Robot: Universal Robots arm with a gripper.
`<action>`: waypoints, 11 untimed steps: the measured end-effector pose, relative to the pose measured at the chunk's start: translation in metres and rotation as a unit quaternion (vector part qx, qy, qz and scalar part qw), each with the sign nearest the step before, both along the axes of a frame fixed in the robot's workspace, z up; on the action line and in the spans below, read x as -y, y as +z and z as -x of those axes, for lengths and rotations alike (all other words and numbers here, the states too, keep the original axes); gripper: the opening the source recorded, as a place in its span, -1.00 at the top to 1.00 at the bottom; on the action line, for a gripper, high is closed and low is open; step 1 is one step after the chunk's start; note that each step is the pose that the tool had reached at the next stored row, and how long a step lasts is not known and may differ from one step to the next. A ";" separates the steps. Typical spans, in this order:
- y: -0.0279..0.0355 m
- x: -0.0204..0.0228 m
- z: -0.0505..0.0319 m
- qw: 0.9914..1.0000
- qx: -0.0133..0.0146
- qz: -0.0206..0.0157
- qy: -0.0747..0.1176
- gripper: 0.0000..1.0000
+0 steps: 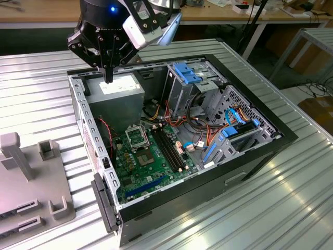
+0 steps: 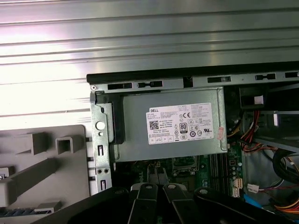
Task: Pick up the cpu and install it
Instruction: 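Reach for the cpu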
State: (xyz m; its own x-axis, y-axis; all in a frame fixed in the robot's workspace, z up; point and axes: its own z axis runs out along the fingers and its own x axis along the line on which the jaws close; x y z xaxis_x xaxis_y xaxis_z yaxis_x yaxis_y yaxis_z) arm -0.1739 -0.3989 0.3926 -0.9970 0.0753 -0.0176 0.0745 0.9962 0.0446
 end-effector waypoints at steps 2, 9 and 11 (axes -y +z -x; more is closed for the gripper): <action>0.0000 0.0000 0.0005 1.000 0.000 0.000 0.000 0.79; -0.0001 0.0000 0.0026 1.000 0.000 0.000 0.000 0.79; -0.0001 0.0000 0.0032 1.000 -0.001 0.000 0.000 0.79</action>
